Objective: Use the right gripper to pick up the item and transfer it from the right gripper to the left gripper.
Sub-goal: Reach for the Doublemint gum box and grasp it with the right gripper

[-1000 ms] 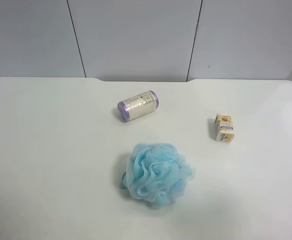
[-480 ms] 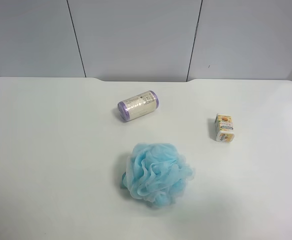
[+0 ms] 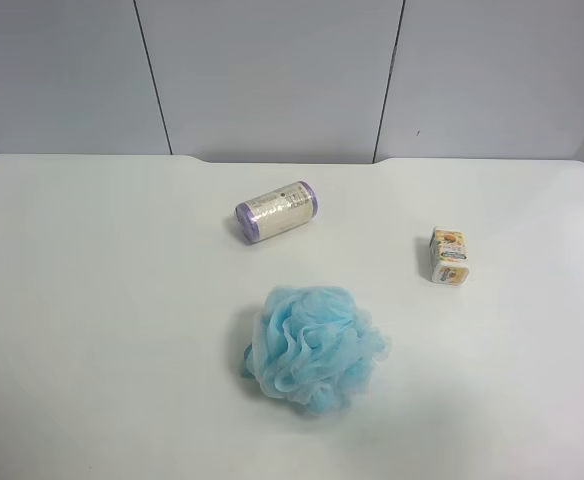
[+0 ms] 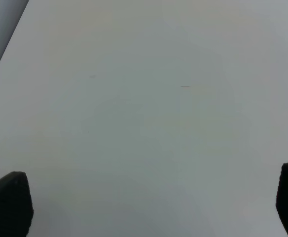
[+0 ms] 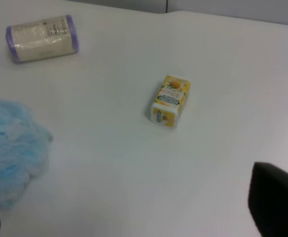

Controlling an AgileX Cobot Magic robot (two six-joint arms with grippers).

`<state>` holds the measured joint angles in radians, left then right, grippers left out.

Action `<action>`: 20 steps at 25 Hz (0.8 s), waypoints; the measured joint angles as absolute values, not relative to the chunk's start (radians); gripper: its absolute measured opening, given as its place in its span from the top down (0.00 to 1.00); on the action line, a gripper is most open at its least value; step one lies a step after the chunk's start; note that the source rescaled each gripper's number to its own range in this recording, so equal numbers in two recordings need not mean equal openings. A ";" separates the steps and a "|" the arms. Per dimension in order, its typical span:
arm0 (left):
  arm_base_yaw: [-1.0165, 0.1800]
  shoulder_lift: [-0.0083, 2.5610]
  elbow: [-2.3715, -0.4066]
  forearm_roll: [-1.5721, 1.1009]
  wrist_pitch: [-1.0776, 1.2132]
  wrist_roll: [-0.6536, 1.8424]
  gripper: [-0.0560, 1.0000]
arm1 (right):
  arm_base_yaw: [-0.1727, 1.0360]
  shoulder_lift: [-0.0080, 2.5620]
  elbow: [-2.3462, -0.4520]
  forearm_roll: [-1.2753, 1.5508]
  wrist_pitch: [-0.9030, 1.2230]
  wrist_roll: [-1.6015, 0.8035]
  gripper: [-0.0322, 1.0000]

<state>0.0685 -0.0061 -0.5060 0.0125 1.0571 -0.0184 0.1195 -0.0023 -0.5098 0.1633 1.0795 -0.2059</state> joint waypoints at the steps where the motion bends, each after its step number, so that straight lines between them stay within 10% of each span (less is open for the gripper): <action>1: 0.068 -0.006 -0.506 0.013 1.057 -0.018 0.00 | 0.120 -0.002 -0.510 0.162 1.079 -0.199 0.00; 20: 0.068 -0.006 -0.506 0.013 1.057 -0.018 0.00 | 0.120 0.799 -0.730 0.058 1.064 0.038 0.00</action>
<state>0.0685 -0.0061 -0.5060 0.0125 1.0571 -0.0184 0.1195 0.7987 -0.7301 0.0580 1.0636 0.0384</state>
